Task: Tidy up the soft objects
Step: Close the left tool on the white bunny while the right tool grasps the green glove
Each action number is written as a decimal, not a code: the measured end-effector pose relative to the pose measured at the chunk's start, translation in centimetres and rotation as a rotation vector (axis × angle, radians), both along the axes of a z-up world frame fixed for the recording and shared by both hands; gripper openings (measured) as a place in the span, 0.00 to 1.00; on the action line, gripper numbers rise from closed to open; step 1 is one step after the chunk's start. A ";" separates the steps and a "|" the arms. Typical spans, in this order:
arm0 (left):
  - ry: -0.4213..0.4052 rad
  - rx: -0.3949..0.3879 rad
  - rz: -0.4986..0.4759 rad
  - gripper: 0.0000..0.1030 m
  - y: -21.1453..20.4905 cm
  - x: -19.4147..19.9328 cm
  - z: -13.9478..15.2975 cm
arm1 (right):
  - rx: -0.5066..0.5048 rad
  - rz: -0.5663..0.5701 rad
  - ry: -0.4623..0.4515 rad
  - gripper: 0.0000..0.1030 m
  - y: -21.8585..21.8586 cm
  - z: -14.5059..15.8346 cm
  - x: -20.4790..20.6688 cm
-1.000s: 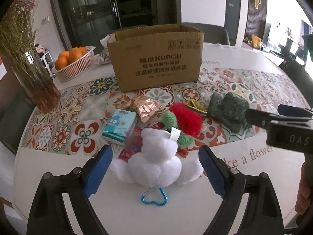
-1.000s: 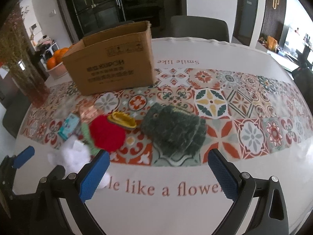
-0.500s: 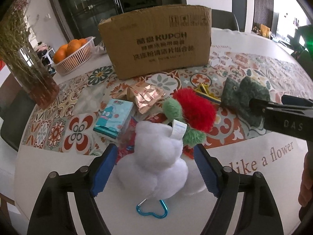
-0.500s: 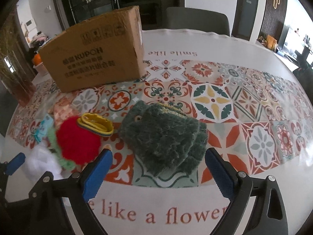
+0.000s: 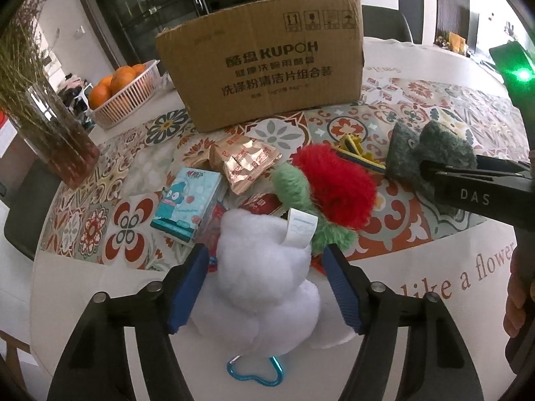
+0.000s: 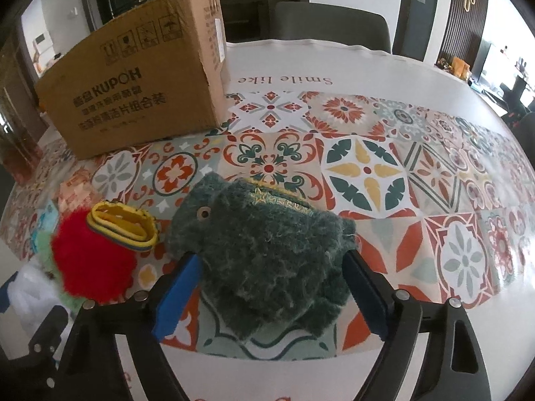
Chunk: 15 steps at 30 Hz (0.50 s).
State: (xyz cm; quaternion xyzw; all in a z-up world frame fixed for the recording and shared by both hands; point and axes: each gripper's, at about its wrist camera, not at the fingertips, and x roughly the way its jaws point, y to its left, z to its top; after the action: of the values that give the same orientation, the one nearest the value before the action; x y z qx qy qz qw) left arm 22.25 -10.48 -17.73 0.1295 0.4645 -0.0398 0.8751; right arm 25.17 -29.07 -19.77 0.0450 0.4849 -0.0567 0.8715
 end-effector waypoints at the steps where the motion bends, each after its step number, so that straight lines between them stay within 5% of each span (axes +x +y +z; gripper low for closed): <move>1: 0.003 -0.001 0.003 0.65 0.0 0.0 -0.1 | -0.001 -0.002 0.000 0.79 0.0 -0.1 0.1; 15: 0.006 -0.032 -0.005 0.48 0.6 -0.4 0.1 | -0.010 0.014 0.001 0.31 0.3 0.0 -0.5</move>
State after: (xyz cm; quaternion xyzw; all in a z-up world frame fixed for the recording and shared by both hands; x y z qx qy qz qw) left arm 21.90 -9.87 -17.64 0.1164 0.4661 -0.0497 0.8756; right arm 24.63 -28.73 -19.78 0.0373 0.4854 -0.0530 0.8719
